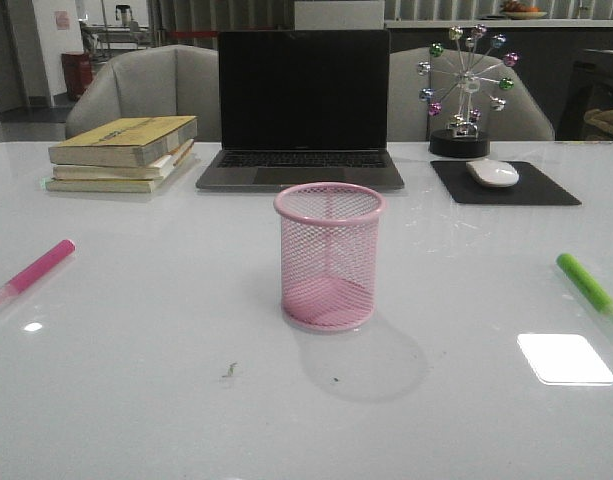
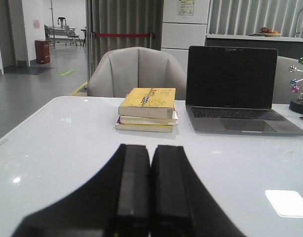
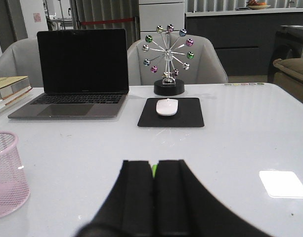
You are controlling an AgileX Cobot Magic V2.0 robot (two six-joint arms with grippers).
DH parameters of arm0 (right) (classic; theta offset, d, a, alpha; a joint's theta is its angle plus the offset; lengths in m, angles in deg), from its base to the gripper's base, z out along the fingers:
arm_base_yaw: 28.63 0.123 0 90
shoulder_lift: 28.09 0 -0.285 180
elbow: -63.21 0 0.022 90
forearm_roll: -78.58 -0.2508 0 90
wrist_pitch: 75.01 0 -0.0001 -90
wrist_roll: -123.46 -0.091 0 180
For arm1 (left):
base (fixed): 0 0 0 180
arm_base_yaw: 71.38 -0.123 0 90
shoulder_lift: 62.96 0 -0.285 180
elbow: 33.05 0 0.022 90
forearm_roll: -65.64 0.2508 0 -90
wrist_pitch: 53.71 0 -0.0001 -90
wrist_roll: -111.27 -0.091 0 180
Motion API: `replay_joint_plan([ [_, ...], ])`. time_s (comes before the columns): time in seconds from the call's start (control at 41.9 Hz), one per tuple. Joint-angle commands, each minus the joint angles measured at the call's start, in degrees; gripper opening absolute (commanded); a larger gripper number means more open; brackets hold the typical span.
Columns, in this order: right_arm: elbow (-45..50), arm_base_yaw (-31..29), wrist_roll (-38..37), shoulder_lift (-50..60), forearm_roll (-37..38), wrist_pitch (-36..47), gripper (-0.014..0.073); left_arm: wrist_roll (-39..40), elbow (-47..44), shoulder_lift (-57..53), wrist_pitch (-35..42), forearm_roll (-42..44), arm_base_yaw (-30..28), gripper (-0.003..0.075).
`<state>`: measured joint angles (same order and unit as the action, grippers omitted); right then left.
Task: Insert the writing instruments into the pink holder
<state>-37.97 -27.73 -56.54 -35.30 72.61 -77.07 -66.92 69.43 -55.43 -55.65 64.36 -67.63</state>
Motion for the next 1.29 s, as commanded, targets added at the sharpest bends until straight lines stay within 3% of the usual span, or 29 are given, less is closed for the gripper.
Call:
replay_joint_plan([
  [0.0, -0.2, 0.1, 0.4, 1.2, 0.3, 5.5, 0.0057, 0.3, -0.2, -1.1, 5.4, -0.2, 0.3, 0.0091],
  [0.669, -0.2, 0.1, 0.4, 1.2, 1.6, 6.8, 0.0057, 0.3, -0.2, -1.1, 5.4, -0.2, 0.3, 0.0091],
  [0.812, -1.3, 0.1, 0.4, 1.1, 3.1, 6.6, 0.0057, 0.3, 0.2, -1.1, 8.9, 0.4, 0.3, 0.0091],
  [1.003, -10.4, 0.1, 0.4, 1.1, 1.3, -0.3, 0.0057, 0.3, 9.3, -0.9, 8.3, 0.3, 0.4, 0.0091],
  [1.266, -30.1, 0.1, 0.4, -8.0, 1.4, -13.8, 0.0057, 0.3, 30.6, 7.8, -6.5, 0.3, 0.4, 0.0091],
])
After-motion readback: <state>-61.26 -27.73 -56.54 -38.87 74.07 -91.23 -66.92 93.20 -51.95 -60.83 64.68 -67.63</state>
